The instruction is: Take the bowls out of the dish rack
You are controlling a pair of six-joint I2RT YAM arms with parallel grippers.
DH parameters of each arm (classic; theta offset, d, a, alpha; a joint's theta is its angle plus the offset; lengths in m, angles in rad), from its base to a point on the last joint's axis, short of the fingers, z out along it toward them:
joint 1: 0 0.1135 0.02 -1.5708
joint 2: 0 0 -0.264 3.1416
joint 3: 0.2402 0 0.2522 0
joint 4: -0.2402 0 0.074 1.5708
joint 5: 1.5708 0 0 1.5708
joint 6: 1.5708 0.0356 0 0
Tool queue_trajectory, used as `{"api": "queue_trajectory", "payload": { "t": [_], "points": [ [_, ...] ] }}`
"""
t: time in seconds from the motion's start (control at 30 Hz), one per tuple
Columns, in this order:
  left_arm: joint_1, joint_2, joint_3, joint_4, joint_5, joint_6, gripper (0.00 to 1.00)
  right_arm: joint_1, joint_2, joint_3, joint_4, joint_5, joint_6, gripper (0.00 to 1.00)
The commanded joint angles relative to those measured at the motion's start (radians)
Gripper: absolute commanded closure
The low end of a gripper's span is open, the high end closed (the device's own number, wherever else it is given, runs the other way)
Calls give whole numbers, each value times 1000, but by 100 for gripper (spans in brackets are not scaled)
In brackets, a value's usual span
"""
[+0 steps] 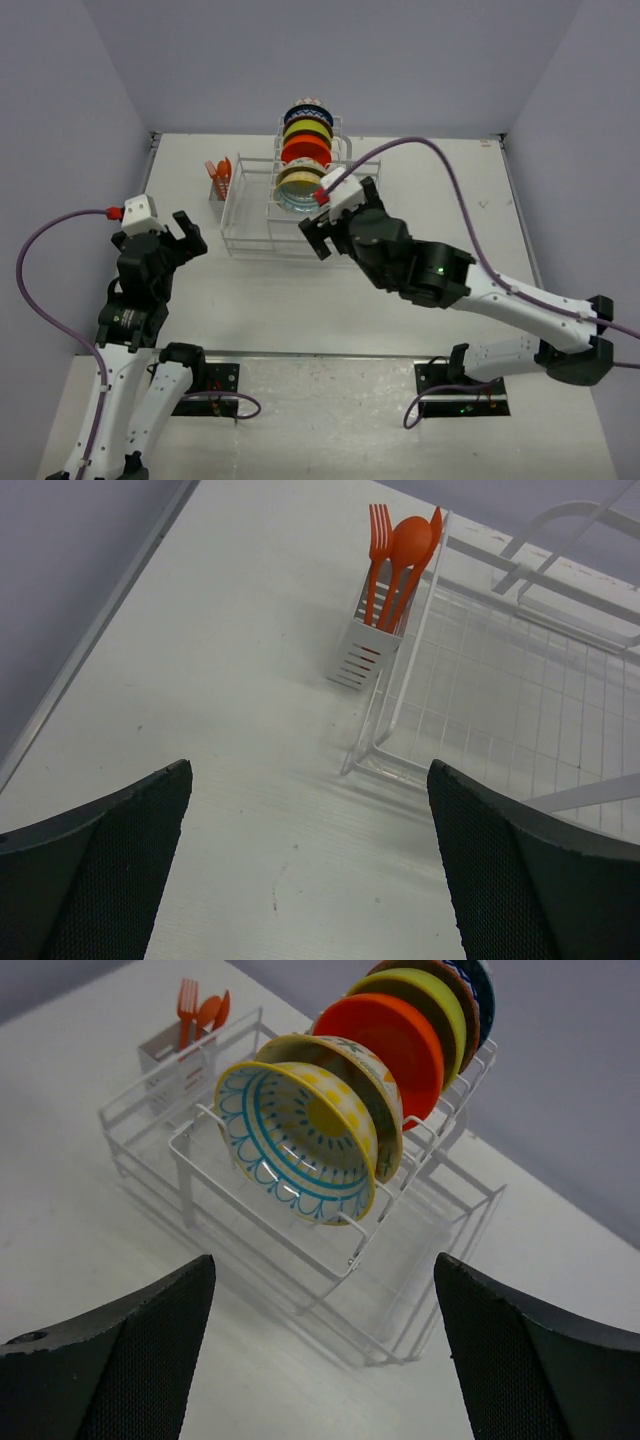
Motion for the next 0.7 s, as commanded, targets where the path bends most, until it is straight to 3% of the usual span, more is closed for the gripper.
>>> {"api": "queue_trajectory", "payload": {
  "t": [0.0,0.07,0.1,0.23,0.67],
  "points": [
    [-4,-1,-2,52,25,11,0,40,118,80,70,288,-357,11],
    [-4,-9,-1,49,27,11,0,40,172,93,182,287,-486,14],
    [-4,-13,-2,50,27,11,0,40,193,91,272,281,-534,20],
    [-11,-35,-2,49,25,8,0,33,250,126,303,221,-643,31],
    [-40,-59,1,40,-1,2,0,-69,287,120,239,44,-580,44]
  ]
}}
